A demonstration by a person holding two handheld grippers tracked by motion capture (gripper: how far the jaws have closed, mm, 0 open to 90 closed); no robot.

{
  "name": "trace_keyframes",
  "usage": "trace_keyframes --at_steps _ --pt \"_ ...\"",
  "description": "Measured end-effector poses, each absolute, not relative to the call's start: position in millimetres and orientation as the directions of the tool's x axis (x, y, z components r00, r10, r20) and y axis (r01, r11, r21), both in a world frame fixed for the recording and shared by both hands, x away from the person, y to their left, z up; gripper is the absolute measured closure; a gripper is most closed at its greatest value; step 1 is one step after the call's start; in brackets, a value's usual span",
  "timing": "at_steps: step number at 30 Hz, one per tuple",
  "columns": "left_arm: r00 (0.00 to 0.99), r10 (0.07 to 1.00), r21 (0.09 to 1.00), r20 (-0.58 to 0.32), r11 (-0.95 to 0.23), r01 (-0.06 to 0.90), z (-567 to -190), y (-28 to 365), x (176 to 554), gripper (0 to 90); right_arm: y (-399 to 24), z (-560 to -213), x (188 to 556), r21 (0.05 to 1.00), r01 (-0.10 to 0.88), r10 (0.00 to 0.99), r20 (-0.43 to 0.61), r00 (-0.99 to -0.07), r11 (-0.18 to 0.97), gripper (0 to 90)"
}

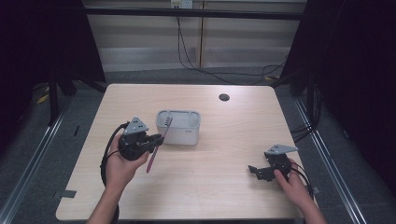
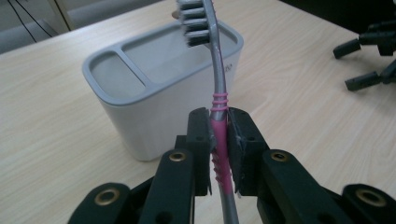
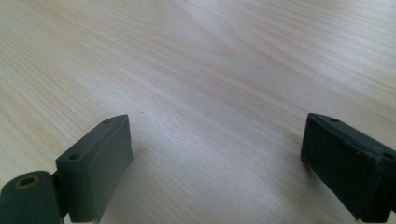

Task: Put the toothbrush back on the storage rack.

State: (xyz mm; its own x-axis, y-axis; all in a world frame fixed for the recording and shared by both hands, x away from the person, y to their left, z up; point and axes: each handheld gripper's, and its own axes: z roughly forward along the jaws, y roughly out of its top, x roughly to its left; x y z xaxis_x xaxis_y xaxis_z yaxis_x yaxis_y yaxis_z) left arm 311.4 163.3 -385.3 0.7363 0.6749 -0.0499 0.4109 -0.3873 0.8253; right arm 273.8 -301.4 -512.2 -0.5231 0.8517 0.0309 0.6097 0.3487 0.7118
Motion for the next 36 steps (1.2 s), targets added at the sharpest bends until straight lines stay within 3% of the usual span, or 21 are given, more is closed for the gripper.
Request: trace_keyframes --at_steps 36 --pt "0.649 0.760 0.897 -0.048 -0.253 0.362 -363.3 159.4 341.9 79.9 -301.1 -512.2 273.7 0.712 0.610 0.852 0.030 -0.523 0.349 8.4"
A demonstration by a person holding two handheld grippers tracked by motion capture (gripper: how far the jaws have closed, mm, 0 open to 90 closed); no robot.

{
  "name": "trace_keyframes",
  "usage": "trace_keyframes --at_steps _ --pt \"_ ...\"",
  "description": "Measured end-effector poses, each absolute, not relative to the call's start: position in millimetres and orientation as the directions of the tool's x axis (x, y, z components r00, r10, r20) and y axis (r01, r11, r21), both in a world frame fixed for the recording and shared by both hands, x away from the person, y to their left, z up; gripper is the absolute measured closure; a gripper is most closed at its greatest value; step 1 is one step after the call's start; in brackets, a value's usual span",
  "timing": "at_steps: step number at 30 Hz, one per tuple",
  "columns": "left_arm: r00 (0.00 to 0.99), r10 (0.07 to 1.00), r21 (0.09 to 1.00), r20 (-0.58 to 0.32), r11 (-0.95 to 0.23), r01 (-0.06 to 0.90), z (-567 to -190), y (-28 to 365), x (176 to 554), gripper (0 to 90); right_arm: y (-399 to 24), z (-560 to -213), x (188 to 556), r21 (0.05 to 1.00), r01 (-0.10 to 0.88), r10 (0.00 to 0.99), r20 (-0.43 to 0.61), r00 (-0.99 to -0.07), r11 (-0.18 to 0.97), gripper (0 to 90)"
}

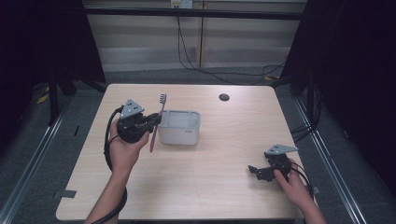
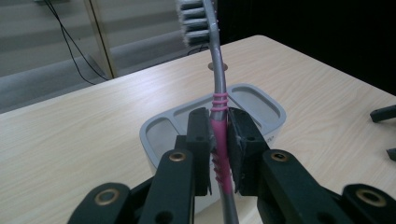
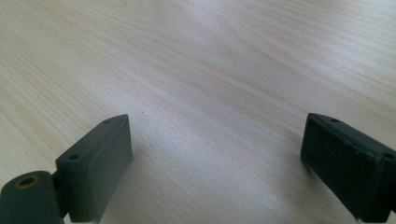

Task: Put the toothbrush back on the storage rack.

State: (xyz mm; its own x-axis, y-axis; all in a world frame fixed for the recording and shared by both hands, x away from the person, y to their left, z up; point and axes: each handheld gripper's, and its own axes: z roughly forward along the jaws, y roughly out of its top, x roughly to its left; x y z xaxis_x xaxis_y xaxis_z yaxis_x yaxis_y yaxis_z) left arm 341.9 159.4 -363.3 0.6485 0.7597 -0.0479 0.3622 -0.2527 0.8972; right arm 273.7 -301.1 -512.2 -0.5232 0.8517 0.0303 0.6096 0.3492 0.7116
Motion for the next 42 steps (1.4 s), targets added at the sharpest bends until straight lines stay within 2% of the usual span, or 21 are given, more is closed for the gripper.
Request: trace_keyframes --at_steps 14,30,42 --pt "0.638 0.769 0.906 -0.042 -0.240 0.349 -352.4 154.1 354.9 79.9 -301.2 -512.2 273.8 0.712 0.609 0.851 0.030 -0.524 0.350 8.4" --pt "0.635 0.765 0.913 -0.106 -0.178 0.367 -342.6 146.2 371.6 79.8 -301.1 -512.2 273.8 0.712 0.609 0.851 0.030 -0.525 0.350 8.4" --pt "0.614 0.783 0.919 -0.100 -0.164 0.359 -338.8 146.5 380.2 79.7 -301.0 -512.1 273.8 0.709 0.611 0.850 0.032 -0.525 0.351 8.4"
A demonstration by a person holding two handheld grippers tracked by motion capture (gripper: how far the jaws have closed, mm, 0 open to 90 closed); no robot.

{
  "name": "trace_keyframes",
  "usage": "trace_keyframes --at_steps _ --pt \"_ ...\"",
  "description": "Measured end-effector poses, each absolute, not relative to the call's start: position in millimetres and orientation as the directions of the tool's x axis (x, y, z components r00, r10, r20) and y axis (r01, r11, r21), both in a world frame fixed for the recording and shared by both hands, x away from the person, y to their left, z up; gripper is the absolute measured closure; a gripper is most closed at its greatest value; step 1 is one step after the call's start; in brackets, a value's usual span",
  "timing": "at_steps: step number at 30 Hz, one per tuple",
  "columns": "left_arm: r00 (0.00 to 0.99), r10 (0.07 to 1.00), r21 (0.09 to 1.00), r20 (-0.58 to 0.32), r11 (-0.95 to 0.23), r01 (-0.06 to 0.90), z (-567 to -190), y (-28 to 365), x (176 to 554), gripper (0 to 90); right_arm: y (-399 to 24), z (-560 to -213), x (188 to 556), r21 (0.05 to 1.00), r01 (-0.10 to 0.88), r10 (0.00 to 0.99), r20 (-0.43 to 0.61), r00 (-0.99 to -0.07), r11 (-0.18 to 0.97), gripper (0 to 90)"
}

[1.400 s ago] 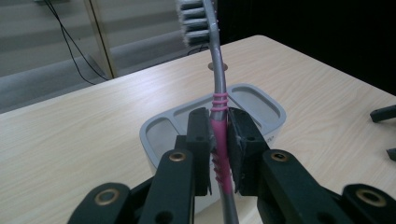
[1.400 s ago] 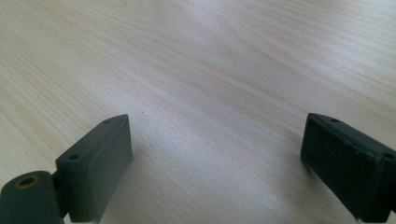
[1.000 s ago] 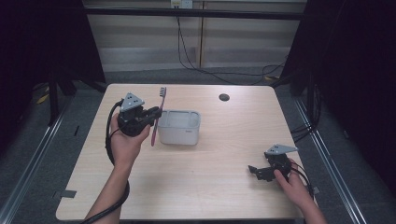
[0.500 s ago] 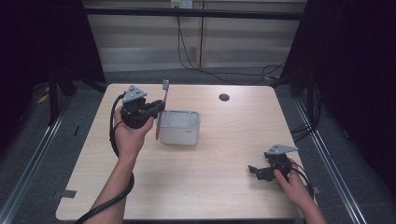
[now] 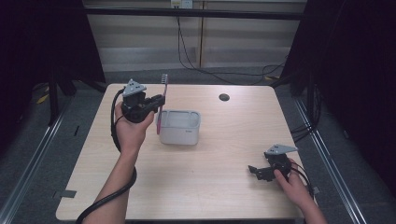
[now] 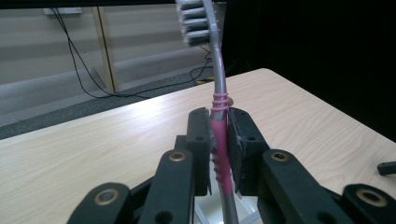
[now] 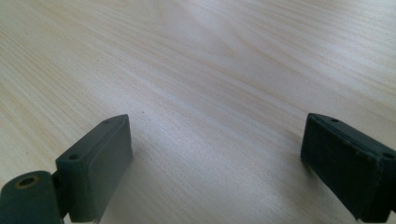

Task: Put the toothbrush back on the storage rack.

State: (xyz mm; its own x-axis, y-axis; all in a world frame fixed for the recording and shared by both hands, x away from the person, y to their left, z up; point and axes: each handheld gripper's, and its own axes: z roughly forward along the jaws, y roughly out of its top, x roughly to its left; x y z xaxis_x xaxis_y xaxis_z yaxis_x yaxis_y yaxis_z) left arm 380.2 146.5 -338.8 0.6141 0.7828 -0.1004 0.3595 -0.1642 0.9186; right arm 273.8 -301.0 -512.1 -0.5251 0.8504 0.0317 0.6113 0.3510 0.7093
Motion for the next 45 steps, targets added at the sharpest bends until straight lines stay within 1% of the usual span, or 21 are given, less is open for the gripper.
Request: trace_keyframes --at_steps 14,17,20,24,29,32,35,45 --pt "0.587 0.800 0.928 -0.126 -0.115 0.355 -333.8 146.3 394.1 79.7 -301.0 -512.1 273.9 0.710 0.610 0.849 0.032 -0.528 0.353 8.4" --pt "0.580 0.806 0.930 -0.120 -0.113 0.350 -333.1 146.3 397.5 79.7 -301.0 -512.1 273.9 0.710 0.610 0.849 0.031 -0.528 0.353 8.4" --pt "0.572 0.809 0.930 -0.135 -0.095 0.354 -332.5 143.4 401.8 79.7 -301.1 -512.2 274.1 0.711 0.608 0.848 0.031 -0.529 0.354 8.4" --pt "0.575 0.810 0.930 -0.120 -0.111 0.351 -332.0 142.2 405.0 79.7 -301.2 -512.2 274.2 0.712 0.607 0.847 0.031 -0.530 0.354 8.4" --pt "0.563 0.816 0.933 -0.131 -0.091 0.349 -331.1 140.8 409.1 79.7 -301.1 -512.1 274.0 0.710 0.609 0.848 0.032 -0.528 0.353 8.4" --pt "0.563 0.817 0.932 -0.124 -0.098 0.349 -329.7 140.6 412.1 79.7 -301.2 -512.1 274.2 0.710 0.609 0.847 0.033 -0.530 0.353 8.4" --pt "0.557 0.818 0.934 -0.140 -0.077 0.348 -329.0 140.7 415.2 79.7 -301.2 -512.1 274.2 0.710 0.609 0.847 0.032 -0.530 0.354 8.4" --pt "0.546 0.828 0.934 -0.130 -0.082 0.347 -335.4 139.5 422.9 79.7 -301.2 -512.1 274.2 0.710 0.609 0.847 0.032 -0.530 0.354 8.4"
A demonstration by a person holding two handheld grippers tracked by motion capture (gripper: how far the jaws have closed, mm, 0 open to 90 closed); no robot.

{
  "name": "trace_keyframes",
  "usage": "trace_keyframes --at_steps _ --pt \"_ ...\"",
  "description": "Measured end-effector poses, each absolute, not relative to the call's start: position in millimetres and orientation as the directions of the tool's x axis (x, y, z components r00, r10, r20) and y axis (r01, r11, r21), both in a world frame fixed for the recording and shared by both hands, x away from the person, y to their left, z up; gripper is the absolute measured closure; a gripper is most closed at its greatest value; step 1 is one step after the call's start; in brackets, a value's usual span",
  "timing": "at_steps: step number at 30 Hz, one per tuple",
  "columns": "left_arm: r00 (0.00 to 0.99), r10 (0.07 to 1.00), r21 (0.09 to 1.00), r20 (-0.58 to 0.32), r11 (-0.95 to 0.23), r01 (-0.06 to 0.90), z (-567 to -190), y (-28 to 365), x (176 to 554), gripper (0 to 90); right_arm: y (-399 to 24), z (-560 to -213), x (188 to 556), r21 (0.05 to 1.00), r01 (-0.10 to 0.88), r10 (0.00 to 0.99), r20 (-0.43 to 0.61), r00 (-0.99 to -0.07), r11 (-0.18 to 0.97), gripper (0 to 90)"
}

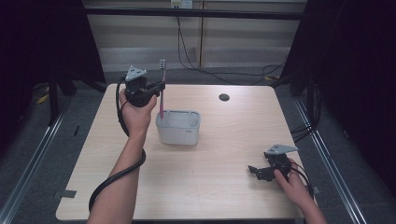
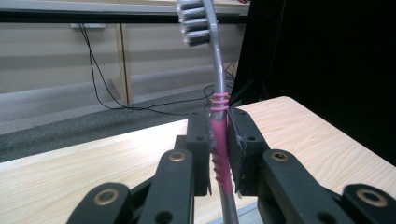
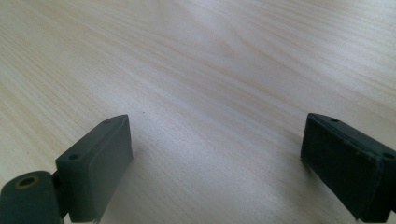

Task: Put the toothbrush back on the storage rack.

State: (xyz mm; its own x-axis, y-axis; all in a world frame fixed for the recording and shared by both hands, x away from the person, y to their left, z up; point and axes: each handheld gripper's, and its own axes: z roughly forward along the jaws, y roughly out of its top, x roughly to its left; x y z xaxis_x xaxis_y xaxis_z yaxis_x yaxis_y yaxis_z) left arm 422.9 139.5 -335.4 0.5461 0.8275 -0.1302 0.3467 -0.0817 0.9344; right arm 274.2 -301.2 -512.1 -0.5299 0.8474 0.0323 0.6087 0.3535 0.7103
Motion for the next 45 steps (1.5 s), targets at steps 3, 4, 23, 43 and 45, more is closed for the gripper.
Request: trace_keyframes --at_steps 3,4,23,43,45 --pt "0.543 0.830 0.935 -0.130 -0.081 0.346 -339.2 138.7 424.6 79.7 -301.5 -512.2 274.4 0.712 0.606 0.846 0.032 -0.533 0.354 8.4" --pt "0.541 0.832 0.935 -0.126 -0.083 0.345 -340.5 138.1 425.1 79.7 -301.5 -512.3 274.5 0.713 0.605 0.845 0.033 -0.533 0.354 8.4" --pt "0.516 0.851 0.937 -0.098 -0.096 0.336 -362.4 138.6 427.8 79.4 -301.9 -512.3 274.8 0.715 0.603 0.844 0.033 -0.535 0.354 8.4" --pt "0.504 0.861 0.927 -0.074 -0.127 0.352 -378.2 136.4 427.8 79.3 -302.0 -512.3 274.9 0.714 0.603 0.843 0.033 -0.537 0.356 8.4" --pt "0.502 0.861 0.928 -0.077 -0.122 0.351 -379.3 135.8 427.4 79.2 -302.1 -512.3 275.1 0.716 0.602 0.843 0.035 -0.537 0.354 8.4"
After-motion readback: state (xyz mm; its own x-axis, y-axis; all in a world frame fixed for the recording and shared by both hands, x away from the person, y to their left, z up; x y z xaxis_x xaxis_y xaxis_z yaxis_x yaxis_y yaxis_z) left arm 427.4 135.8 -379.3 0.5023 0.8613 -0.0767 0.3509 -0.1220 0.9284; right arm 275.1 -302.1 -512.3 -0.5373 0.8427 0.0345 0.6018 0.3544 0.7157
